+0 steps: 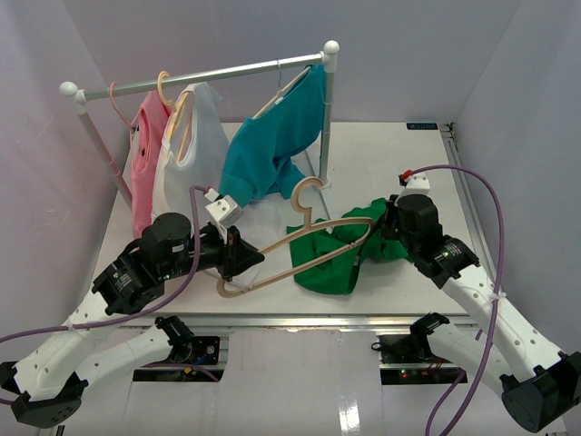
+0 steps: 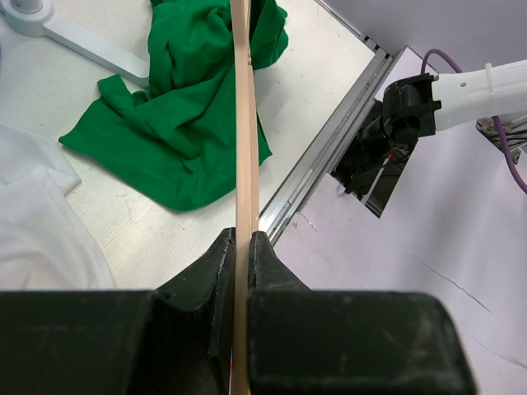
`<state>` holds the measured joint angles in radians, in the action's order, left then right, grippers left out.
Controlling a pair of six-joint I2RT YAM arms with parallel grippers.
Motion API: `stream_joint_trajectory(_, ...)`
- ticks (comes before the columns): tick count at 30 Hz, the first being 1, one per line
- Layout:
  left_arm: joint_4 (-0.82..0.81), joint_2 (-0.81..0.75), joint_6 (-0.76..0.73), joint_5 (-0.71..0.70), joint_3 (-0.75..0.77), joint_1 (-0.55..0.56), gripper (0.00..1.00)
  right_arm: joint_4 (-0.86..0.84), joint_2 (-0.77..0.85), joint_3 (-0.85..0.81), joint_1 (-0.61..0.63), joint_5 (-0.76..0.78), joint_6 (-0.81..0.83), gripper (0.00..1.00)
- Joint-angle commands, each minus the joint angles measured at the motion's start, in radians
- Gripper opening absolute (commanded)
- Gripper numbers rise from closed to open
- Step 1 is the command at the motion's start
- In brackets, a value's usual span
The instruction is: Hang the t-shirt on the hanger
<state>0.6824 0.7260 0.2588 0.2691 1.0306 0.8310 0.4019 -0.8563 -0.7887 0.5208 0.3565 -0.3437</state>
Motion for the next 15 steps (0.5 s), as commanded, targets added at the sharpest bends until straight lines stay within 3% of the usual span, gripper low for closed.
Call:
stream_joint_trajectory(1, 0.014, 0.016, -0.003, 0.002, 0.016, 0.005, 0.00, -0.028, 0.017, -0.021, -0.007, -0.014, 0.017, 0.08)
stream_joint_trajectory(15, 0.101, -0.033, -0.006, -0.034, 0.069, 0.005, 0.00, -0.021, 0.005, -0.029, -0.013, -0.017, 0.028, 0.08)
